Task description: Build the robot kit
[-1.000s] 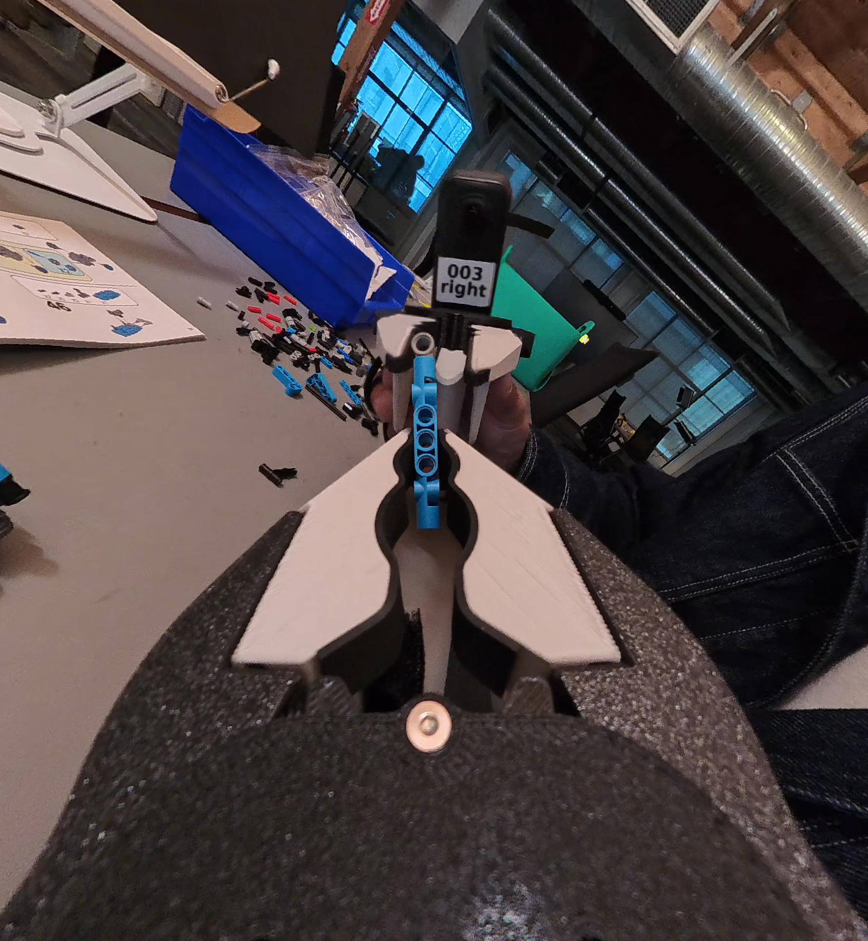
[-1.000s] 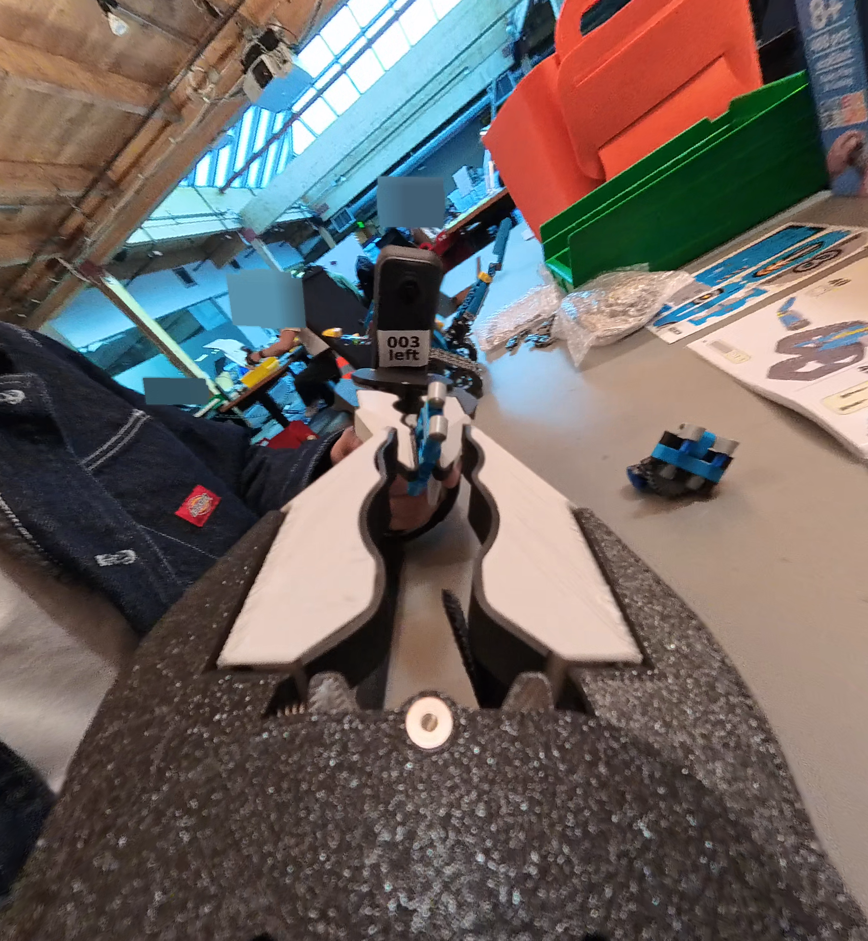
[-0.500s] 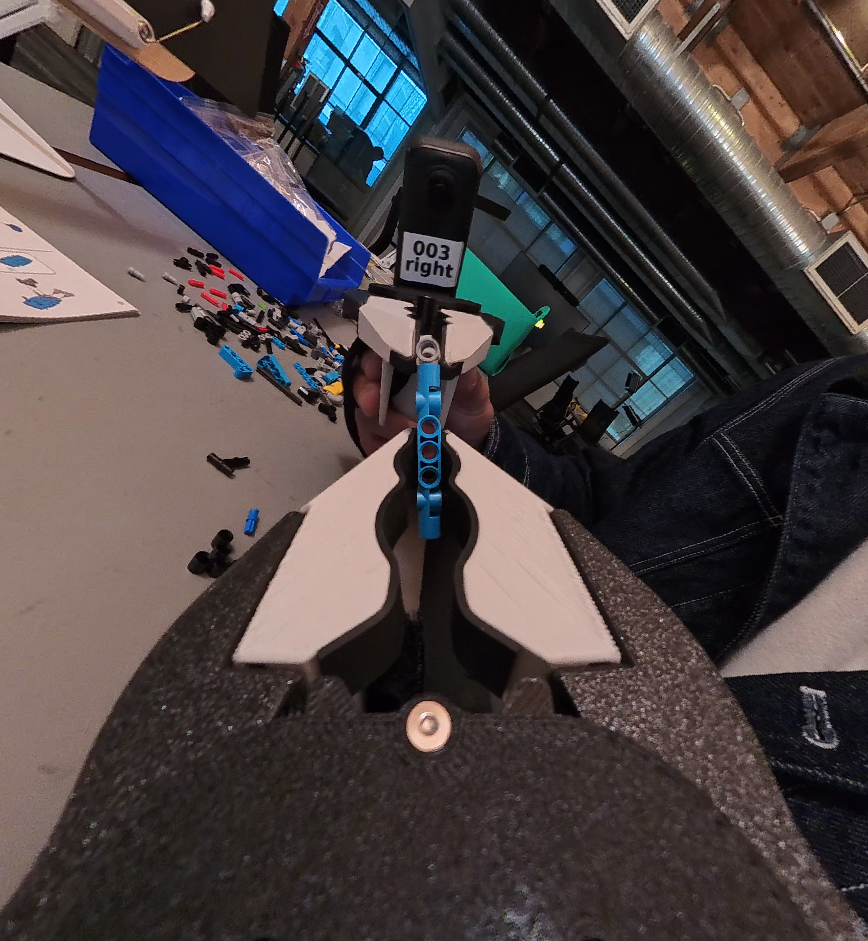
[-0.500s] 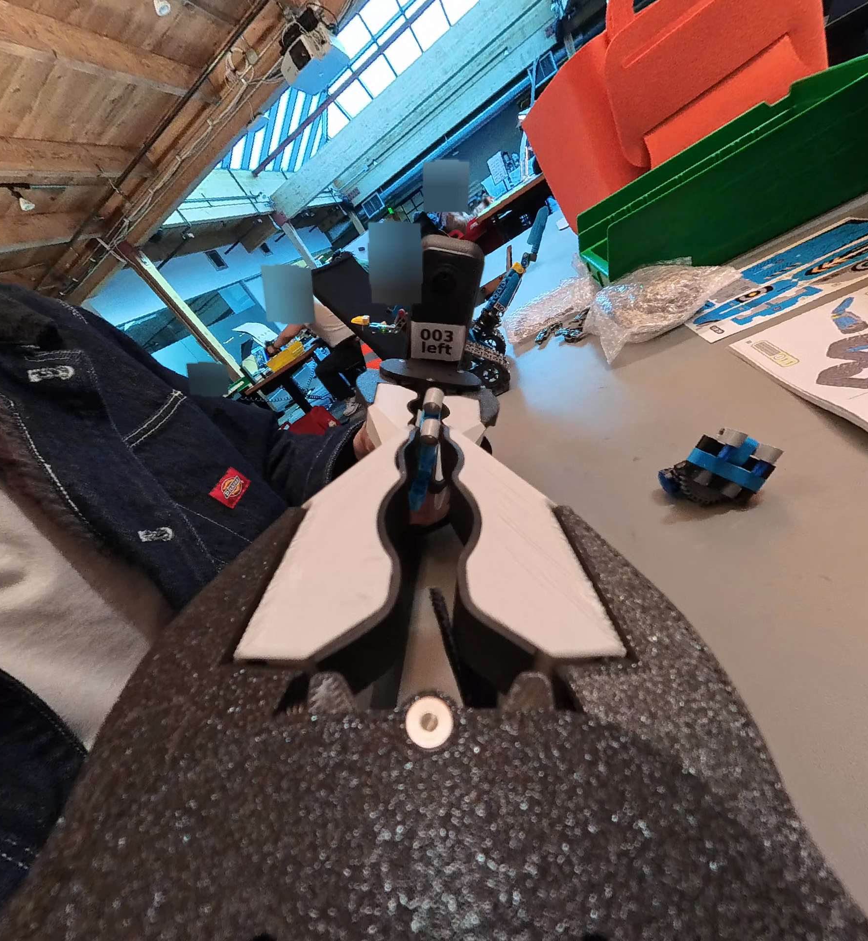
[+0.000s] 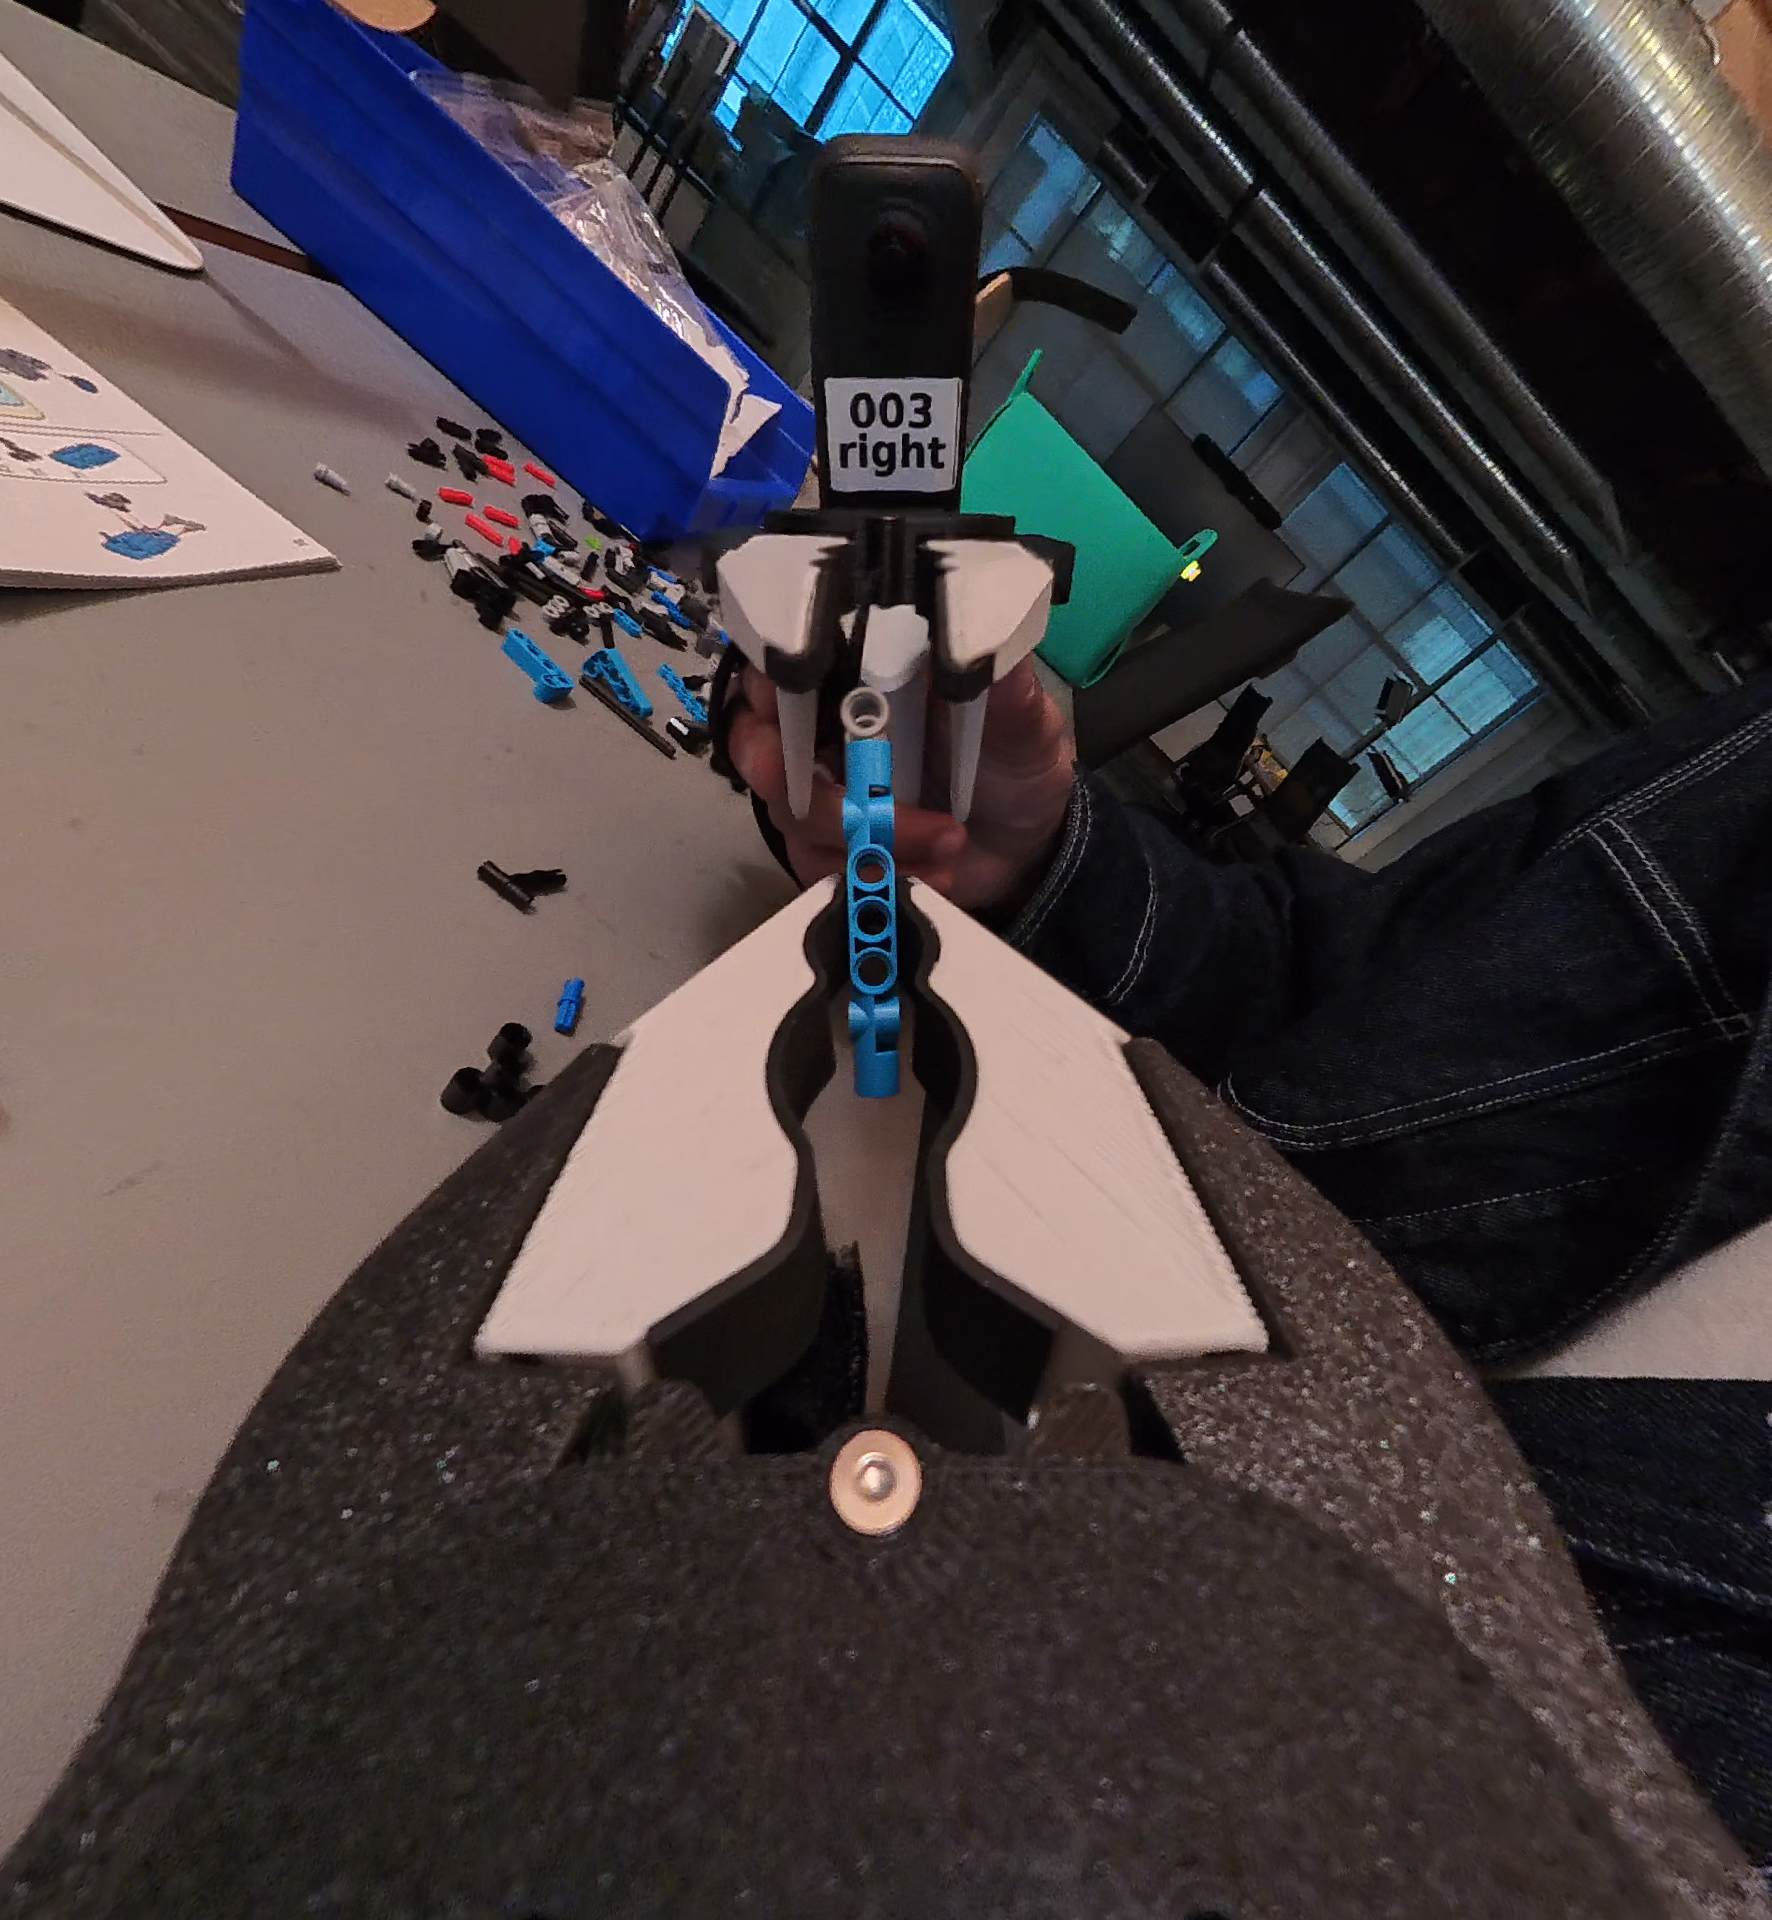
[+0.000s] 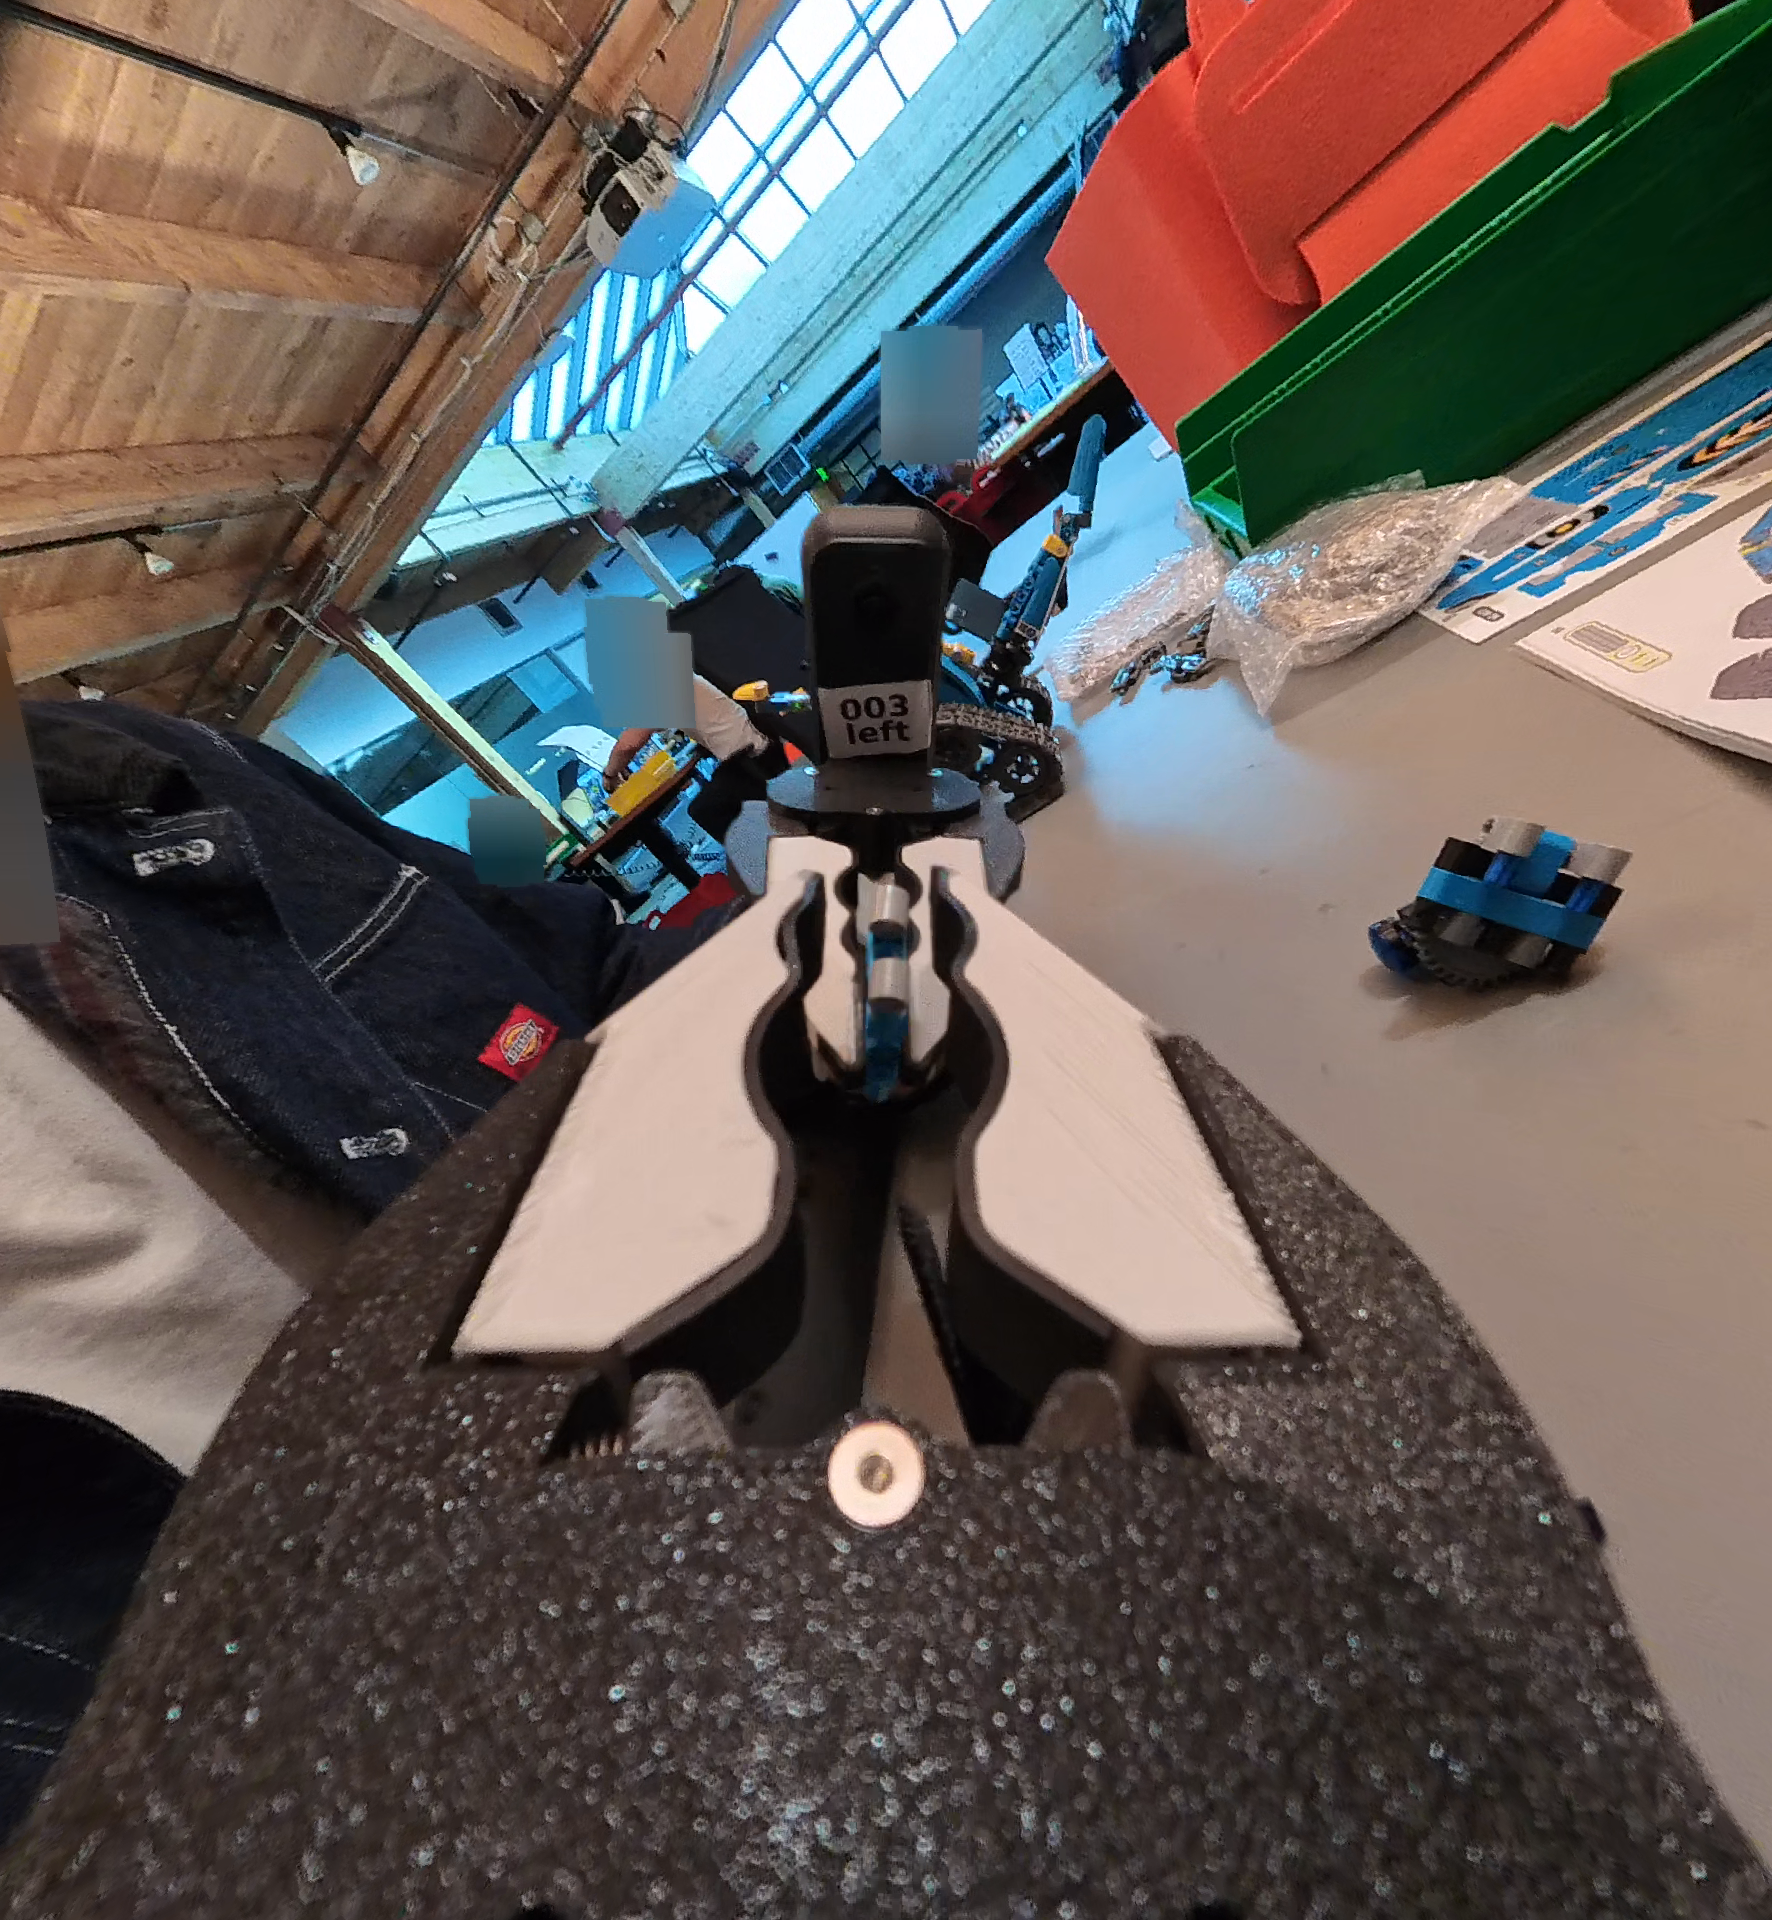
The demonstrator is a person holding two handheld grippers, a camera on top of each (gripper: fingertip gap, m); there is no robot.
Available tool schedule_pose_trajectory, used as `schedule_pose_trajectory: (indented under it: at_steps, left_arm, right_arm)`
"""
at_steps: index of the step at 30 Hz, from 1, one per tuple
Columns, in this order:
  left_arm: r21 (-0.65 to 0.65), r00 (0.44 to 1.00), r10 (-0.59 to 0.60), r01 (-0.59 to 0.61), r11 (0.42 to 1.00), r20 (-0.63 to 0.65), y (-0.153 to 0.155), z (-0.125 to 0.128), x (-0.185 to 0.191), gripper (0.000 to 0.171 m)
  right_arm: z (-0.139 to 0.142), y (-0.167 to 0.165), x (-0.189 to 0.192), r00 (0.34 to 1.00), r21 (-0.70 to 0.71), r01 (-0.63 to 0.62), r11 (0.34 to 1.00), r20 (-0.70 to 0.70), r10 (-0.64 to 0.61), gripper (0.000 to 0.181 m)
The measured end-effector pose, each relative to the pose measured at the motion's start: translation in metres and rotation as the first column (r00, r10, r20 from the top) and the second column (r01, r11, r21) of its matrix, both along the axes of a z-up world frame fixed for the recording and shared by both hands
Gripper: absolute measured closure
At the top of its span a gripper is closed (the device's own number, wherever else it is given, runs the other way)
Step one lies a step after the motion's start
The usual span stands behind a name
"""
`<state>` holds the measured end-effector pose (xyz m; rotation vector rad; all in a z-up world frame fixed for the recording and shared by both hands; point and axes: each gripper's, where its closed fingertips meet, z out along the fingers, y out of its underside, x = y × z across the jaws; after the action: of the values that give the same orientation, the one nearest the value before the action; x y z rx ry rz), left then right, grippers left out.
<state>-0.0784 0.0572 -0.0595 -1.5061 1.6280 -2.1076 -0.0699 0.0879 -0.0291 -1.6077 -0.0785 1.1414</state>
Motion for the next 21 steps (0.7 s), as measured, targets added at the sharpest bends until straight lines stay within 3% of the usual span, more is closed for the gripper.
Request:
schedule_pose_trajectory:
  at_steps: [4, 15, 21]
  left_arm:
    - [-0.014, 1.000, -0.020, 0.020, 1.000, 0.001, -0.003, 0.001, -0.002, 0.165]
    - [-0.045, 0.999, -0.046, 0.045, 0.998, -0.013, -0.005, 0.001, -0.003, 0.166]
    - [-0.056, 0.999, 0.003, -0.005, 0.998, -0.034, 0.005, -0.002, 0.001, 0.165]
  right_arm:
    - [-0.002, -0.002, -0.004, 0.999, 0.014, -0.008, 1.000, 0.043, 0.007, 0.176]
    - [-0.001, -0.003, -0.004, 0.995, 0.031, 0.002, 1.000, 0.102, -0.005, 0.181]
    - [0.002, -0.001, 0.013, 0.999, -0.001, 0.035, 0.999, -0.021, -0.035, 0.174]
